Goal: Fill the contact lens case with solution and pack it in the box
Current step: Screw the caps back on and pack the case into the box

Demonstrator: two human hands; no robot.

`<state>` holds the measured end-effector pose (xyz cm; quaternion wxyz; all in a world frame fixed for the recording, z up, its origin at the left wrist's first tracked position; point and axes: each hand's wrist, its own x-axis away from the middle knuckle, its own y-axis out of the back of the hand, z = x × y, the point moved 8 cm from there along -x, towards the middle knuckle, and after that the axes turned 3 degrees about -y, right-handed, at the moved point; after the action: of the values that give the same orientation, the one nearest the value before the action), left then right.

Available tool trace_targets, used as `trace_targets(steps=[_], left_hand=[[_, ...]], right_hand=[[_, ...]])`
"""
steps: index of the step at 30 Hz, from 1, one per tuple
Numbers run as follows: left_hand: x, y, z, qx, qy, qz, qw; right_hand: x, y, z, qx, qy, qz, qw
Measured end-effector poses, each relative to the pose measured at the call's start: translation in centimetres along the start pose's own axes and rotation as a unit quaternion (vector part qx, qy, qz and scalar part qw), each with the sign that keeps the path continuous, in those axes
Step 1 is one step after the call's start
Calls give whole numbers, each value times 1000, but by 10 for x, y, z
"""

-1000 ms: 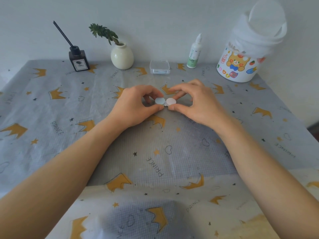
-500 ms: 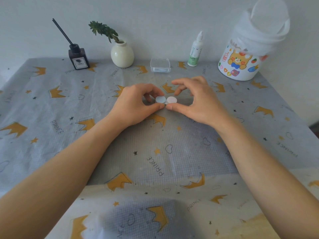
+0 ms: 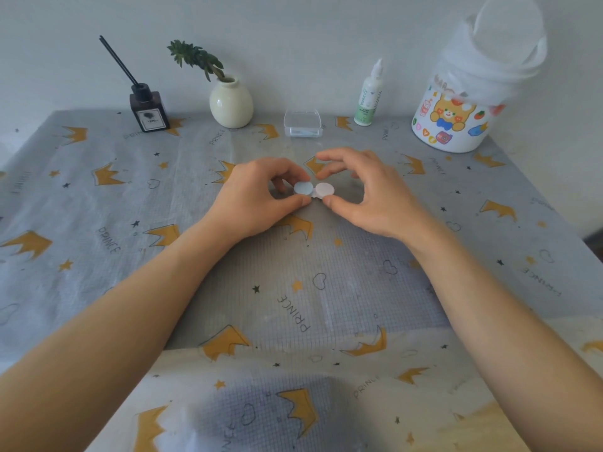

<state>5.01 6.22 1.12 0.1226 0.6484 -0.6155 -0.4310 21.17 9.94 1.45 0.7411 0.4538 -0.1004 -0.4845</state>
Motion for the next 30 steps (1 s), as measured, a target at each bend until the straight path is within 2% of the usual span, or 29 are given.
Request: trace_targets(steps=[7,12,17,22,30], left_hand=[[0,0,0,-7,-4,1,1000],[0,1,-1,-2,-2,2,1000],[0,0,-1,-2,-3,3,1000],[0,0,-1,-6,-7,0,1000],[0,0,-1,-7,-8,1,1000]], right_hand=[[0,2,2,37,-12,-25,999],[0,-4,1,5,1,3,1000],[-1,0,4,59,-3,-26,998],[0,-3,0,10,-2,3,1000],[-3,-4,-1,6,-19,3,1000]])
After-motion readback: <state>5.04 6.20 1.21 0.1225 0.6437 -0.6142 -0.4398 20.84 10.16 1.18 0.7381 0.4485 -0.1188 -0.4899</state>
